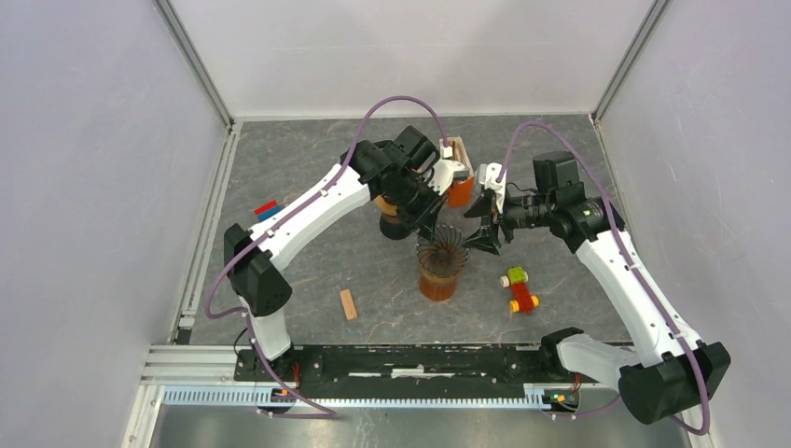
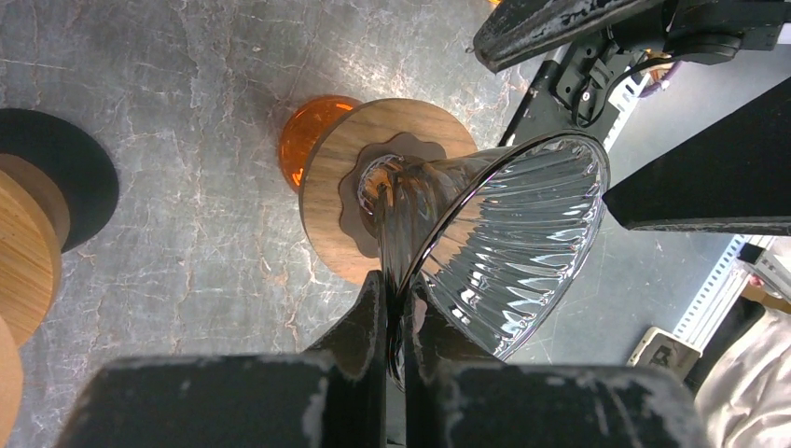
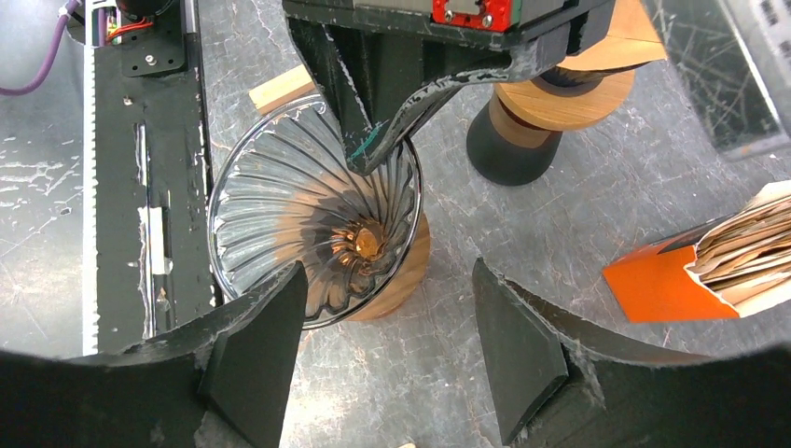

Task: Place the coffee filter in the dripper
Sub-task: Place the coffee dripper in the dripper holder.

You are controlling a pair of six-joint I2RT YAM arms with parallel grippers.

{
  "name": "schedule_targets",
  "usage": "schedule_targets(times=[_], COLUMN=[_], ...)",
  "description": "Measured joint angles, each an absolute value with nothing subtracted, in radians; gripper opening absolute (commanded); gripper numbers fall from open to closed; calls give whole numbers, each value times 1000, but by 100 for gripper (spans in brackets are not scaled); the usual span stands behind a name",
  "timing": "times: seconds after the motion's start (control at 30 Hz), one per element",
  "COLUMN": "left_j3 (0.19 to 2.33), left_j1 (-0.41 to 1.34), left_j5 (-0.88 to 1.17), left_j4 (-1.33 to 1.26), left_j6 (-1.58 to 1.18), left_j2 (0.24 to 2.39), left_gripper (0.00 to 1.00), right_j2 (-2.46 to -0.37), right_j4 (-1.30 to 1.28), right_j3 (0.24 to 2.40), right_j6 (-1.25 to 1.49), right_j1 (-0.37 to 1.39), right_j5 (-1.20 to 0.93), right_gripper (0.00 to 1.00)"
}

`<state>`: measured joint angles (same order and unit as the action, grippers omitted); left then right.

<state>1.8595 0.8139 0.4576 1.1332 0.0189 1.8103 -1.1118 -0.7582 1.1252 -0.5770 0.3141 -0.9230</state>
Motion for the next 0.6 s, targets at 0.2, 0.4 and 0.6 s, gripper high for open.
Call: schedule_targets(times=[0.2,0.4,0.6], left_j3=[1846,1822,1803], left_j1=[814,814,814], left_j5=[472,475,476], left_j4=[1125,1122,1119], left_j6=[16,15,14], left_j2=[1809,1802,1797], left_gripper=[2,2,2], right_j2=[-1114,-1118,-1118], right_j4=[-757,-757,-757], right_j3=[1125,1125,1122], right_j6=[-576,-582,-585], right_j1=[314,316,332], right_j5=[-925,-932,-934], right_gripper=[71,71,70])
